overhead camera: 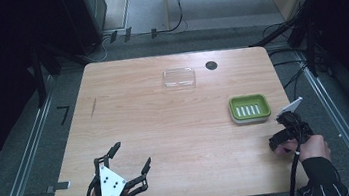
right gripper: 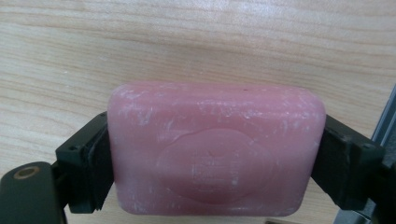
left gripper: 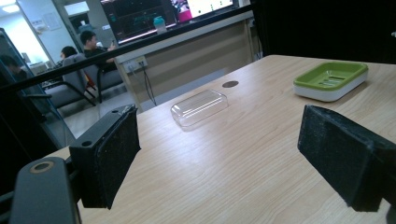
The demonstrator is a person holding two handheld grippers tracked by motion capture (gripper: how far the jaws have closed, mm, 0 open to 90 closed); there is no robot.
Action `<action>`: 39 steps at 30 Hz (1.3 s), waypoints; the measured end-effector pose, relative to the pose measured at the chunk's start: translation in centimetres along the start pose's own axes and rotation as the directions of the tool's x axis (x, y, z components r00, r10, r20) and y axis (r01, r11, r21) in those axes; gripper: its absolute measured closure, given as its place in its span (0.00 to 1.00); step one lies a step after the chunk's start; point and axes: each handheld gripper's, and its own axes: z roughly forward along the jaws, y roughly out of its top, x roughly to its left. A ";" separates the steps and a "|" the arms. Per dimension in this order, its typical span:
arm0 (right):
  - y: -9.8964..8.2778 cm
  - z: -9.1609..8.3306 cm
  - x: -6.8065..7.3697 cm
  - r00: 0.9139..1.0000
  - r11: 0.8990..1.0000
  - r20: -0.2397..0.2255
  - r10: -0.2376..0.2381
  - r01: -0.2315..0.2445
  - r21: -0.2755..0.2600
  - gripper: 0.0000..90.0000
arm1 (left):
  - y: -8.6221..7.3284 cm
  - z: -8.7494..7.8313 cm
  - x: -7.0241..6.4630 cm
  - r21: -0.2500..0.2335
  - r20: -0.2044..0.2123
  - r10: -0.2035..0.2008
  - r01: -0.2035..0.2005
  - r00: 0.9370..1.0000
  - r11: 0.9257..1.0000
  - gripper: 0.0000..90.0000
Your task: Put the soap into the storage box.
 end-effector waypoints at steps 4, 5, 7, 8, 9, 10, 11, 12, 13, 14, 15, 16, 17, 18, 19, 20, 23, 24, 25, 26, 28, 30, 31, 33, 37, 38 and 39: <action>0.0 -0.3 0.1 1.000 1.000 0.007 -0.012 0.012 -0.013 0.15 | 0.0 0.0 0.0 0.000 0.001 0.000 0.000 1.000 1.000 0.15; 0.0 -0.3 0.1 1.000 1.000 0.010 -0.016 0.016 -0.014 0.15 | 0.0 0.0 0.0 0.000 0.001 0.001 -0.001 1.000 1.000 0.15; 0.0 -0.4 0.1 1.000 1.000 0.011 -0.018 0.018 -0.015 0.15 | 0.0 0.0 0.0 0.000 0.001 0.001 -0.001 1.000 1.000 0.15; 0.0 -0.4 0.1 1.000 1.000 0.013 -0.018 0.018 -0.017 0.15 | 0.0 0.0 0.0 0.001 0.001 0.001 -0.001 1.000 1.000 0.15; -0.1 -0.5 0.1 1.000 1.000 0.012 -0.013 0.014 -0.017 0.15 | 0.0 0.0 0.0 0.001 0.001 0.001 -0.001 1.000 1.000 0.15; -0.1 -0.6 0.1 1.000 1.000 0.015 -0.018 0.019 -0.019 0.15 | 0.0 0.0 0.0 0.001 0.001 0.001 -0.001 1.000 1.000 0.15; -0.1 -0.7 0.1 1.000 0.999 0.019 -0.020 0.021 -0.024 0.15 | 0.0 0.0 0.0 0.001 0.000 0.001 -0.001 1.000 1.000 0.15; -0.1 -0.8 0.1 1.000 1.000 0.020 -0.017 0.017 -0.023 0.15 | 0.0 0.0 0.0 0.001 0.000 0.001 -0.001 1.000 1.000 0.15; -0.1 -0.8 0.1 0.999 0.999 0.024 -0.021 0.022 -0.024 0.15 | 0.0 0.0 0.0 0.000 0.001 0.001 -0.001 1.000 1.000 0.15; -0.1 -0.9 0.1 0.999 0.999 0.026 -0.021 0.022 -0.024 0.15 | 0.0 0.0 0.0 0.001 0.000 0.001 -0.001 1.000 1.000 0.15; -0.1 -1.0 0.1 0.999 0.999 0.026 -0.021 0.022 -0.024 0.15 | 0.0 0.0 0.0 0.000 0.001 0.002 -0.002 1.000 1.000 0.15; -0.1 -1.0 0.1 0.999 0.999 0.028 -0.025 0.026 -0.026 0.15 | 0.0 0.0 0.0 0.000 0.001 0.001 -0.001 1.000 1.000 0.15; -0.1 -1.0 0.1 0.999 0.999 0.028 -0.024 0.025 -0.025 0.15 | 0.0 0.0 0.0 0.001 0.001 0.001 -0.001 1.000 1.000 0.15; 0.0 -1.1 0.1 0.999 0.999 0.026 -0.022 0.023 -0.026 0.15 | 0.0 0.0 0.0 0.001 0.001 0.001 -0.001 1.000 1.000 0.15; 0.0 -1.2 0.1 0.999 0.999 0.025 -0.023 0.024 -0.025 0.15 | 0.0 0.0 0.0 0.000 0.001 0.001 -0.001 1.000 1.000 0.15; 0.0 -1.3 0.1 0.999 0.999 0.026 -0.025 0.025 -0.027 0.15 | 0.0 0.0 0.0 0.000 0.001 0.002 -0.002 1.000 1.000 0.15; 0.0 -1.4 0.1 0.999 0.999 0.024 -0.031 0.032 -0.031 0.15 | 0.0 0.0 0.0 -0.001 0.000 0.000 0.000 1.000 1.000 0.15; 0.0 -1.4 0.2 0.999 0.999 0.026 -0.030 0.031 -0.031 0.15 | 0.0 0.0 0.0 0.000 -0.002 0.001 -0.001 1.000 1.000 0.15; 0.0 -1.4 0.2 0.999 0.999 0.025 -0.032 0.033 -0.028 0.15 | 0.0 0.0 0.0 0.000 -0.003 -0.001 0.001 1.000 1.000 0.15; 0.0 -1.4 0.2 0.999 0.999 0.024 -0.037 0.037 -0.029 0.15 | 0.0 0.0 0.0 0.001 -0.003 0.000 0.000 1.000 1.000 0.15; 0.0 -1.4 0.4 0.999 0.999 0.027 -0.041 0.042 -0.026 0.15 | 0.0 0.0 0.0 0.000 0.000 0.001 -0.001 1.000 1.000 0.15; 0.0 -1.5 0.4 0.999 0.998 0.025 -0.047 0.048 -0.030 0.15 | 0.0 0.0 0.0 0.001 -0.003 0.001 -0.001 1.000 1.000 0.15; 0.0 -1.6 0.4 0.999 0.998 0.023 -0.047 0.048 -0.032 0.15 | 0.0 0.0 0.0 0.001 -0.003 0.000 0.000 1.000 1.000 0.15; 0.0 -1.7 0.5 0.999 0.998 0.023 -0.048 0.049 -0.033 0.15 | 0.0 0.0 0.0 0.002 -0.003 0.000 0.000 1.000 1.000 0.15; 0.5 -2.2 0.7 0.998 0.997 0.030 -0.058 0.059 -0.043 0.15 | 0.0 0.0 0.0 0.001 -0.005 0.000 0.000 1.000 1.000 0.15; 0.6 -2.3 0.7 0.998 0.997 0.032 -0.062 0.063 -0.043 0.15 | 0.0 0.0 0.0 0.001 -0.004 0.000 0.000 1.000 1.000 0.15; 0.8 -2.4 0.7 0.997 0.997 0.036 -0.067 0.068 -0.047 0.15 | 0.0 0.0 0.0 0.000 -0.006 -0.003 0.003 1.000 1.000 0.15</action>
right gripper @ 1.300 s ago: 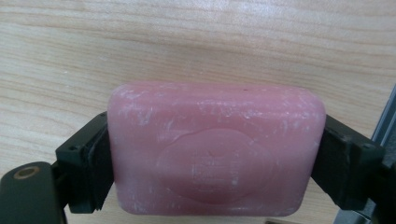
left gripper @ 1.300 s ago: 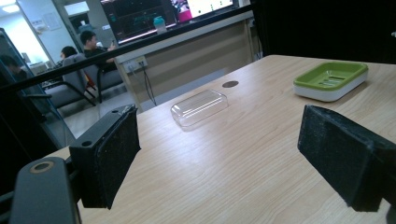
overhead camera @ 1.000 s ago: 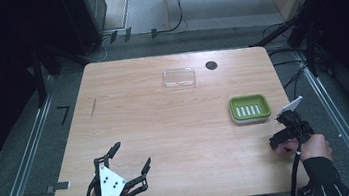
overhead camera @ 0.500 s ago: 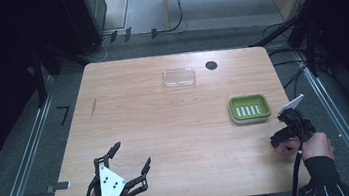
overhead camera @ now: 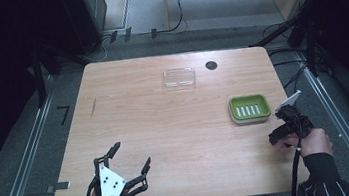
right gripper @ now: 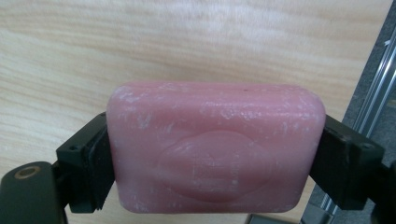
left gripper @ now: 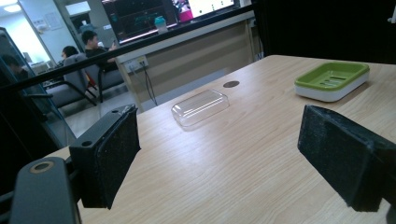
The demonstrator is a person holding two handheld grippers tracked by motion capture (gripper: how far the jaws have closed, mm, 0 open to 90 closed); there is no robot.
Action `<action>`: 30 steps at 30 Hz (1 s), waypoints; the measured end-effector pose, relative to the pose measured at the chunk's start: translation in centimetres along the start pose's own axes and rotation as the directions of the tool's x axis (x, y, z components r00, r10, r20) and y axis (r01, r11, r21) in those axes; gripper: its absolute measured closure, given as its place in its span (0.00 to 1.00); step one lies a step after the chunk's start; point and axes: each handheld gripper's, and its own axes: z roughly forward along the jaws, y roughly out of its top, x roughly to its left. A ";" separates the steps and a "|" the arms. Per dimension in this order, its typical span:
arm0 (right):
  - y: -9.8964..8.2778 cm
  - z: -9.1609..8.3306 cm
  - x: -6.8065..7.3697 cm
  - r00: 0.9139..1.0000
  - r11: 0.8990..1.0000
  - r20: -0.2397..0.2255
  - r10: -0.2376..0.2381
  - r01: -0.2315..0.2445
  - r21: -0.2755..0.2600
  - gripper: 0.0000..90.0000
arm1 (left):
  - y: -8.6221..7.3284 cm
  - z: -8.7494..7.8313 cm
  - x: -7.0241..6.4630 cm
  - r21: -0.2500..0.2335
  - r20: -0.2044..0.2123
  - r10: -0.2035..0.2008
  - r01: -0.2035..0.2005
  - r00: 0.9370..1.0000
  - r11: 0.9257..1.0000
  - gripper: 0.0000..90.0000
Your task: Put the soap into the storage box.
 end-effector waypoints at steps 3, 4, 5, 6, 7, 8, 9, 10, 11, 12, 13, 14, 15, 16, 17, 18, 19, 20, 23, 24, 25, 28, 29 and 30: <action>0.4 -0.2 0.0 1.000 1.000 -0.002 -0.003 0.003 -0.002 0.15 | 0.0 0.0 0.0 0.000 0.001 0.003 -0.003 1.000 1.000 0.15; 0.4 -0.2 0.0 1.000 1.000 -0.003 -0.004 0.004 -0.004 0.15 | 0.0 0.0 0.0 0.002 0.004 0.006 -0.006 1.000 1.000 0.15; 0.5 -0.3 0.0 1.000 1.000 0.000 -0.012 0.012 -0.007 0.15 | 0.0 0.0 0.0 0.003 0.004 0.006 -0.006 1.000 1.000 0.15; 0.6 -0.3 0.0 1.000 1.000 -0.002 -0.011 0.011 -0.008 0.15 | 0.0 0.0 0.0 0.002 0.003 0.006 -0.006 1.000 1.000 0.15; 0.6 -0.4 0.0 1.000 1.000 -0.003 -0.015 0.015 -0.009 0.15 | 0.0 0.0 0.0 0.002 0.003 0.006 -0.006 1.000 1.000 0.15; 0.7 -0.4 0.1 1.000 1.000 -0.003 -0.015 0.015 -0.011 0.15 | 0.0 0.0 0.0 0.002 0.003 0.007 -0.007 1.000 1.000 0.15; 0.7 -0.5 0.1 1.000 1.000 0.000 -0.015 0.015 -0.012 0.15 | 0.0 0.0 0.0 0.002 0.003 0.006 -0.006 1.000 1.000 0.15; 0.7 -0.5 0.1 1.000 1.000 0.001 -0.018 0.018 -0.013 0.15 | 0.0 0.0 -0.1 0.001 0.005 0.005 -0.005 1.000 1.000 0.15; 0.8 -0.6 0.1 1.000 1.000 0.001 -0.021 0.021 -0.015 0.15 | 0.0 0.0 -0.1 0.001 0.005 0.005 -0.005 1.000 1.000 0.15; 0.9 -0.7 0.2 1.000 1.000 0.001 -0.020 0.020 -0.014 0.15 | 0.0 0.0 -0.1 0.001 0.005 0.005 -0.005 1.000 1.000 0.15; 1.0 -0.8 0.2 1.000 1.000 0.000 -0.024 0.024 -0.018 0.15 | 0.0 0.0 -0.1 0.002 0.005 0.005 -0.005 1.000 1.000 0.15; 1.0 -0.8 0.2 1.000 1.000 0.000 -0.024 0.024 -0.018 0.15 | 0.0 0.0 -0.1 0.002 0.005 0.006 -0.006 1.000 1.000 0.15; 1.0 -0.8 0.3 1.000 0.999 0.002 -0.026 0.026 -0.019 0.15 | 0.0 0.0 -0.1 0.002 0.006 0.006 -0.006 1.000 1.000 0.15; 1.1 -0.8 0.3 1.000 0.999 0.000 -0.030 0.030 -0.020 0.15 | 0.0 0.0 -0.1 0.002 0.007 0.007 -0.007 1.000 1.000 0.15; 1.2 -0.9 0.4 0.999 0.999 0.001 -0.034 0.034 -0.019 0.15 | 0.0 0.0 -0.1 0.002 0.007 0.006 -0.006 1.000 1.000 0.15; 1.3 -0.9 0.4 0.999 0.999 0.002 -0.038 0.038 -0.023 0.15 | 0.0 0.0 -0.1 0.003 0.007 0.006 -0.006 1.000 1.000 0.15; 1.4 -0.9 0.5 0.999 0.999 0.002 -0.036 0.036 -0.025 0.15 | 0.0 0.0 -0.1 0.003 0.007 0.006 -0.006 1.000 1.000 0.15; 1.4 -1.0 0.5 0.999 0.999 0.002 -0.039 0.039 -0.024 0.15 | 0.0 0.0 -0.1 0.003 0.007 0.007 -0.007 1.000 1.000 0.15; 1.7 -1.2 0.7 0.999 0.998 0.004 -0.047 0.047 -0.032 0.15 | 0.0 0.0 -0.1 0.002 0.008 0.008 -0.008 1.000 1.000 0.15; 1.7 -1.3 0.7 0.999 0.998 0.003 -0.050 0.050 -0.033 0.15 | 0.0 0.0 -0.1 0.002 0.008 0.008 -0.008 1.000 1.000 0.15; 1.8 -1.4 0.8 0.999 0.998 0.004 -0.054 0.054 -0.036 0.15 | 0.0 0.0 0.0 0.003 0.008 0.009 -0.009 1.000 1.000 0.15; 2.1 -1.5 0.8 0.998 0.998 0.001 -0.056 0.056 -0.041 0.15 | 0.0 0.0 -0.1 0.003 0.009 0.009 -0.009 1.000 1.000 0.15; 2.1 -1.5 0.8 0.998 0.997 0.001 -0.061 0.061 -0.040 0.15 | 0.0 0.0 -0.1 0.002 0.009 0.009 -0.009 1.000 1.000 0.15; 2.2 -1.5 0.8 0.998 0.997 0.002 -0.064 0.064 -0.041 0.15 | 0.0 0.0 -0.1 0.002 0.009 0.009 -0.009 1.000 1.000 0.15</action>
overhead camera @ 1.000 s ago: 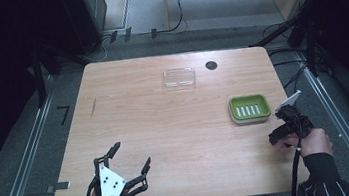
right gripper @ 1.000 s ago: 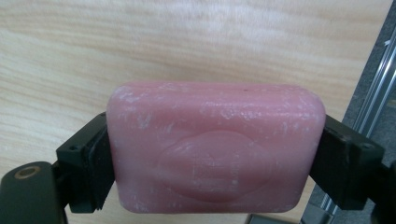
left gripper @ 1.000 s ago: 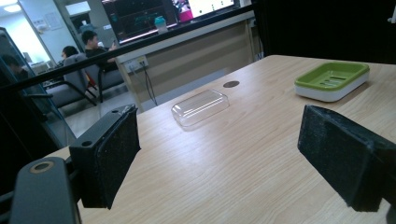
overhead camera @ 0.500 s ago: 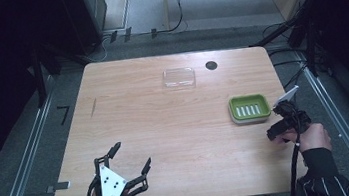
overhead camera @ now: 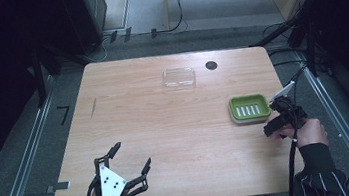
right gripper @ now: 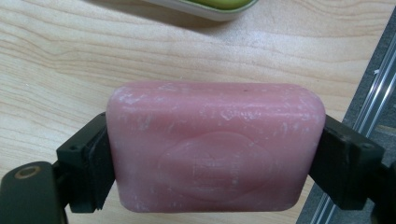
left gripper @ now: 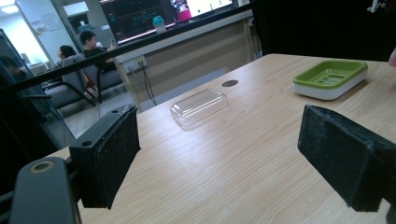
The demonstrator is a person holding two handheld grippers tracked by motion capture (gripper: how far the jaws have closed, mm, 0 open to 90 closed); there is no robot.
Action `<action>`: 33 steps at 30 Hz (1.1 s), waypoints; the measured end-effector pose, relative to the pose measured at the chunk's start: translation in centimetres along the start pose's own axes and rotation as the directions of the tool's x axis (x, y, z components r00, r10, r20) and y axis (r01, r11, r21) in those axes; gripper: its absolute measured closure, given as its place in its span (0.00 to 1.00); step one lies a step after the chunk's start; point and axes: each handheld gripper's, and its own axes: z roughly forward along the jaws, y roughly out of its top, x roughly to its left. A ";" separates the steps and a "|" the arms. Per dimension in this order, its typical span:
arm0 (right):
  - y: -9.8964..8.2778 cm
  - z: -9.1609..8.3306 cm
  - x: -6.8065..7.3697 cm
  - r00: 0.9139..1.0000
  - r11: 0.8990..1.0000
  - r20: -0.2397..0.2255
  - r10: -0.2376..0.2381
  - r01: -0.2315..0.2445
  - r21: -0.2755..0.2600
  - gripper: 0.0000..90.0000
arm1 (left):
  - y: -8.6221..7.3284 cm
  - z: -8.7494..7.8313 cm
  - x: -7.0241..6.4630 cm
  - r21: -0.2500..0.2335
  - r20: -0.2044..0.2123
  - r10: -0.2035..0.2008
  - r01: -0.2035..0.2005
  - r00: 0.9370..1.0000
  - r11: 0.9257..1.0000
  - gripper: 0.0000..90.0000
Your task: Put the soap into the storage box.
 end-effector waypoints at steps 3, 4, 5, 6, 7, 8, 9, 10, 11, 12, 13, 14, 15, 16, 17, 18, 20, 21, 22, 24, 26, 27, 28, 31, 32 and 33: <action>0.2 0.0 0.0 1.000 1.000 -0.003 -0.002 0.002 -0.002 0.15 | 0.0 0.0 0.0 -0.001 0.000 -0.001 0.001 1.000 1.000 0.15; 0.3 -0.1 0.1 1.000 1.000 -0.001 -0.002 0.002 -0.001 0.15 | 0.0 0.0 0.0 -0.002 0.000 -0.003 0.003 1.000 1.000 0.14; 0.3 -0.1 0.1 1.000 1.000 -0.001 -0.005 0.005 -0.004 0.15 | 0.0 0.0 0.0 -0.002 0.000 -0.003 0.003 1.000 1.000 0.15; 0.5 -0.2 0.1 1.000 1.000 -0.003 -0.006 0.006 -0.006 0.15 | 0.0 0.0 0.0 0.000 0.000 0.000 0.000 1.000 1.000 0.15; 0.5 -0.2 0.1 1.000 1.000 -0.003 -0.006 0.006 -0.006 0.15 | 0.0 0.0 0.0 0.000 0.001 0.000 0.000 1.000 1.000 0.15; 0.5 -0.2 0.2 1.000 1.000 -0.005 -0.007 0.007 -0.008 0.15 | 0.0 0.0 0.0 0.000 0.001 0.000 0.000 1.000 1.000 0.15; 0.6 -0.3 0.1 1.000 1.000 -0.009 -0.015 0.015 -0.012 0.15 | 0.0 0.0 0.0 0.000 0.000 -0.001 0.001 1.000 1.000 0.15; 0.7 -0.3 0.1 1.000 1.000 -0.013 -0.015 0.015 -0.015 0.15 | 0.0 0.0 0.0 0.001 0.000 0.001 -0.001 1.000 1.000 0.15; 0.8 -0.5 0.2 1.000 1.000 -0.013 -0.016 0.016 -0.014 0.15 | 0.0 0.0 0.0 0.000 0.000 0.000 0.000 1.000 1.000 0.15; 0.8 -0.5 0.2 1.000 1.000 -0.013 -0.016 0.016 -0.017 0.15 | 0.0 0.0 0.0 0.000 0.001 0.000 0.000 1.000 1.000 0.15; 0.8 -0.5 0.2 1.000 1.000 -0.013 -0.016 0.016 -0.017 0.15 | 0.0 0.0 0.0 0.000 0.002 0.001 -0.001 1.000 1.000 0.15; 1.0 -0.5 0.3 1.000 1.000 -0.010 -0.022 0.022 -0.017 0.15 | 0.0 0.0 -0.1 0.000 0.001 0.001 -0.001 1.000 1.000 0.15; 1.0 -0.5 0.3 1.000 1.000 -0.010 -0.022 0.022 -0.017 0.15 | 0.0 0.0 -0.1 0.000 0.001 0.001 -0.001 1.000 1.000 0.15; 1.1 -0.6 0.3 1.000 1.000 -0.010 -0.022 0.021 -0.017 0.15 | 0.0 0.0 -0.1 0.001 0.001 0.001 -0.001 1.000 1.000 0.15; 1.2 -0.6 0.3 1.000 1.000 -0.013 -0.018 0.018 -0.021 0.15 | 0.0 0.0 -0.1 0.001 0.001 0.000 0.000 1.000 1.000 0.15; 1.2 -0.6 0.3 1.000 0.999 -0.012 -0.022 0.022 -0.023 0.15 | 0.0 0.0 -0.1 0.001 0.001 0.000 0.000 1.000 1.000 0.15; 1.4 -0.7 0.3 1.000 0.999 -0.010 -0.026 0.026 -0.020 0.15 | 0.0 0.0 -0.1 0.002 0.001 0.001 -0.001 1.000 1.000 0.15; 1.5 -0.7 0.3 1.000 0.999 -0.012 -0.028 0.028 -0.022 0.15 | 0.0 0.0 -0.1 0.002 0.002 0.001 -0.001 1.000 1.000 0.15; 1.6 -0.7 0.4 1.000 0.999 -0.011 -0.029 0.029 -0.019 0.16 | 0.0 0.0 -0.1 0.002 0.001 0.001 -0.001 1.000 1.000 0.15; 1.7 -0.8 0.4 1.000 0.999 -0.011 -0.028 0.028 -0.024 0.16 | 0.0 0.0 0.0 0.003 0.001 0.001 -0.001 1.000 1.000 0.15; 1.8 -0.9 0.4 0.999 0.999 -0.012 -0.035 0.035 -0.025 0.16 | 0.0 0.0 0.0 0.003 0.001 0.001 -0.001 1.000 1.000 0.15; 1.9 -0.9 0.4 0.999 0.999 -0.013 -0.036 0.036 -0.028 0.15 | 0.0 0.0 -0.1 0.004 0.001 0.001 -0.001 1.000 1.000 0.15; 2.0 -1.0 0.4 0.999 0.999 -0.011 -0.039 0.038 -0.029 0.15 | 0.0 0.0 -0.1 0.003 0.002 0.001 -0.001 1.000 1.000 0.15; 2.2 -1.1 0.4 0.999 0.999 -0.009 -0.042 0.042 -0.033 0.16 | 0.0 0.0 -0.1 0.003 0.001 0.001 -0.002 1.000 1.000 0.15; 2.3 -1.2 0.5 0.999 0.999 -0.011 -0.039 0.039 -0.035 0.16 | 0.0 0.0 -0.1 0.003 0.002 0.002 -0.002 1.000 1.000 0.15; 2.4 -1.2 0.6 0.999 0.999 -0.012 -0.042 0.041 -0.035 0.16 | 0.0 0.0 -0.1 0.003 0.002 0.001 -0.001 1.000 1.000 0.15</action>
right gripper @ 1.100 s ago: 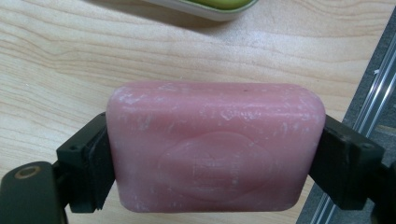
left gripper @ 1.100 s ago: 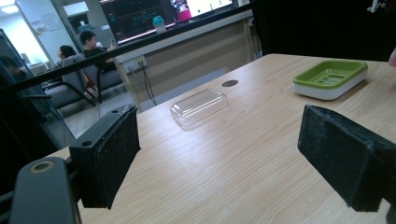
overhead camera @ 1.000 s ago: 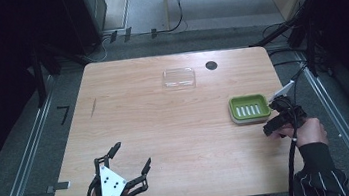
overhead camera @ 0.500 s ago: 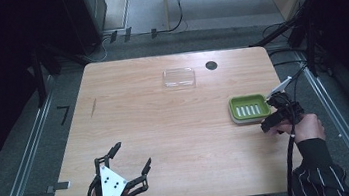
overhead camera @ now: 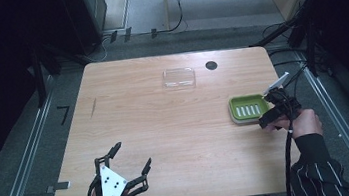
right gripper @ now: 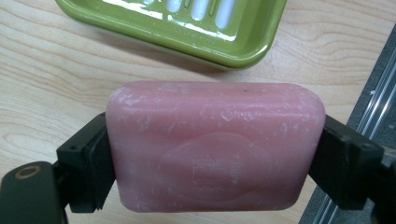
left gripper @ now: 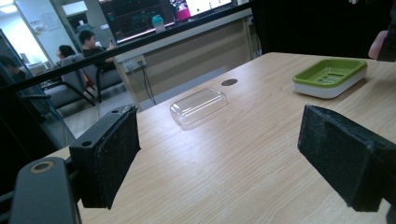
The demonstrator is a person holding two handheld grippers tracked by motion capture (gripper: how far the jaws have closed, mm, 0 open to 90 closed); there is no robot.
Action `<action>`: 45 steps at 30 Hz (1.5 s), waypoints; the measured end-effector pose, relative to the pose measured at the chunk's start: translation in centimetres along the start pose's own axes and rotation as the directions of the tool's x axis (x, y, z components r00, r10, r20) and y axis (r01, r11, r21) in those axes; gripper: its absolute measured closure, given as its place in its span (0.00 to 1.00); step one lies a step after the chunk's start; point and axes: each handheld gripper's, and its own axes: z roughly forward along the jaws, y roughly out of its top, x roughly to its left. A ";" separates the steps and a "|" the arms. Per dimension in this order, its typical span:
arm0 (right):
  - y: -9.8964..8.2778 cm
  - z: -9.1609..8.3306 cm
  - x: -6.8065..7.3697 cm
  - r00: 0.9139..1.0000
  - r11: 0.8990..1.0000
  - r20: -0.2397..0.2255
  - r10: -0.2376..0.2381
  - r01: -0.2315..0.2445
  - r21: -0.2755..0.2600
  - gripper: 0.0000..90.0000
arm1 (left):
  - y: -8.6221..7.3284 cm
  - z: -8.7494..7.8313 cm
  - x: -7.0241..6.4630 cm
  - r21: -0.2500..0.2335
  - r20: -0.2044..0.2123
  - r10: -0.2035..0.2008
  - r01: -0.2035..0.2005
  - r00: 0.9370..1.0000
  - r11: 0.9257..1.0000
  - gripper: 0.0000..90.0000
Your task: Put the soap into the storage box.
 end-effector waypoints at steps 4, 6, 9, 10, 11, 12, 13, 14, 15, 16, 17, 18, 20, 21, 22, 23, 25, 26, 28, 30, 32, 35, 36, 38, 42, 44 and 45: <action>0.3 -0.1 0.1 1.000 1.000 0.003 -0.008 0.008 -0.002 0.16 | 0.0 0.0 0.0 -0.001 -0.001 -0.001 0.001 1.000 1.000 0.15; 0.5 -0.2 0.1 1.000 1.000 0.005 -0.013 0.013 -0.002 0.16 | 0.0 0.0 0.0 0.000 0.000 0.000 0.000 1.000 1.000 0.15; 0.7 -0.3 0.1 1.000 1.000 0.004 -0.011 0.011 -0.006 0.16 | 0.0 0.0 0.0 0.001 -0.001 0.002 -0.002 1.000 1.000 0.15; 0.9 -0.3 0.1 1.000 1.000 0.002 -0.014 0.014 -0.010 0.16 | 0.0 0.0 0.0 0.000 -0.001 0.001 -0.001 1.000 1.000 0.15; 0.9 -0.3 0.1 1.000 1.000 0.002 -0.014 0.014 -0.010 0.16 | 0.0 0.0 0.0 0.000 -0.001 0.001 -0.001 1.000 1.000 0.15; 0.9 -0.4 0.1 1.000 1.000 0.002 -0.016 0.016 -0.008 0.16 | 0.0 0.0 0.0 0.000 -0.001 0.001 -0.001 1.000 1.000 0.15; 1.0 -0.4 0.1 1.000 1.000 0.002 -0.015 0.015 -0.011 0.16 | 0.0 0.0 0.0 0.001 -0.001 0.002 -0.002 1.000 1.000 0.15; 1.1 -0.4 0.2 1.000 1.000 0.002 -0.011 0.011 -0.010 0.15 | 0.0 0.0 0.0 -0.001 -0.001 0.001 -0.001 1.000 1.000 0.15; 1.2 -0.4 0.1 1.000 1.000 0.002 -0.014 0.014 -0.010 0.16 | 0.0 0.0 0.0 -0.001 -0.001 0.001 -0.001 1.000 1.000 0.15; 1.2 -0.4 0.1 1.000 1.000 0.002 -0.016 0.016 -0.008 0.16 | 0.0 0.0 0.0 0.000 -0.001 0.002 -0.002 1.000 1.000 0.15; 1.3 -0.4 0.1 1.000 1.000 0.003 -0.019 0.019 -0.009 0.16 | 0.0 0.0 0.0 0.000 -0.001 0.002 -0.002 1.000 1.000 0.15; 1.4 -0.4 0.2 1.000 1.000 0.002 -0.016 0.016 -0.009 0.16 | 0.0 0.0 0.0 0.000 -0.001 0.002 -0.002 1.000 1.000 0.15; 1.6 -0.4 0.1 1.000 1.000 0.004 -0.023 0.023 -0.009 0.16 | 0.0 0.0 0.0 0.000 -0.002 -0.001 0.001 1.000 1.000 0.15; 1.7 -0.4 0.2 1.000 1.000 0.000 -0.018 0.018 -0.010 0.16 | 0.0 0.0 0.0 -0.001 -0.002 -0.001 0.001 1.000 1.000 0.15; 1.8 -0.5 0.1 1.000 1.000 -0.001 -0.022 0.022 -0.008 0.16 | 0.0 0.0 0.0 0.000 -0.002 0.000 0.000 1.000 1.000 0.15; 1.8 -0.5 0.1 1.000 1.000 0.001 -0.024 0.024 -0.005 0.16 | 0.0 0.0 0.0 0.000 -0.002 -0.001 0.001 1.000 1.000 0.15; 2.0 -0.5 0.1 1.000 1.000 0.000 -0.019 0.019 -0.010 0.16 | 0.0 0.0 0.0 0.001 -0.002 0.000 0.000 1.000 1.000 0.15; 2.1 -0.5 0.0 1.000 1.000 -0.001 -0.021 0.021 -0.013 0.16 | 0.0 0.0 0.0 0.000 -0.002 0.000 0.000 1.000 1.000 0.15; 2.3 -0.5 0.0 1.000 1.000 0.000 -0.025 0.025 -0.011 0.16 | 0.0 0.0 0.0 0.000 -0.002 0.000 0.000 1.000 1.000 0.15; 2.3 -0.5 0.0 1.000 1.000 0.001 -0.023 0.023 -0.011 0.16 | 0.0 0.0 0.0 0.000 -0.002 -0.001 0.001 1.000 1.000 0.15; 2.5 -0.4 -0.1 1.000 1.000 -0.001 -0.023 0.023 -0.013 0.16 | 0.0 0.0 0.0 0.000 -0.001 0.001 -0.001 1.000 1.000 0.15; 2.7 -0.4 -0.2 1.000 1.000 -0.001 -0.023 0.023 -0.016 0.16 | 0.0 0.0 0.0 0.001 -0.001 0.001 -0.001 1.000 1.000 0.15; 2.8 -0.4 -0.2 1.000 1.000 -0.001 -0.024 0.024 -0.015 0.16 | 0.0 0.0 0.0 0.001 -0.001 0.001 -0.001 1.000 1.000 0.15; 3.1 -0.4 -0.1 1.000 1.000 -0.005 -0.027 0.027 -0.013 0.16 | 0.0 0.0 0.0 0.000 -0.002 0.001 -0.001 1.000 1.000 0.15; 3.4 -0.4 0.0 1.000 1.000 -0.004 -0.027 0.027 -0.014 0.16 | 0.0 0.0 0.0 0.001 -0.002 0.001 -0.001 1.000 1.000 0.15; 3.6 -0.4 0.0 1.000 0.999 -0.003 -0.031 0.031 -0.013 0.16 | 0.0 0.0 0.0 0.001 -0.002 0.002 -0.002 1.000 1.000 0.15; 3.6 -0.4 0.0 1.000 0.999 -0.005 -0.028 0.028 -0.017 0.16 | 0.0 0.0 0.0 0.002 -0.002 0.002 -0.002 1.000 1.000 0.15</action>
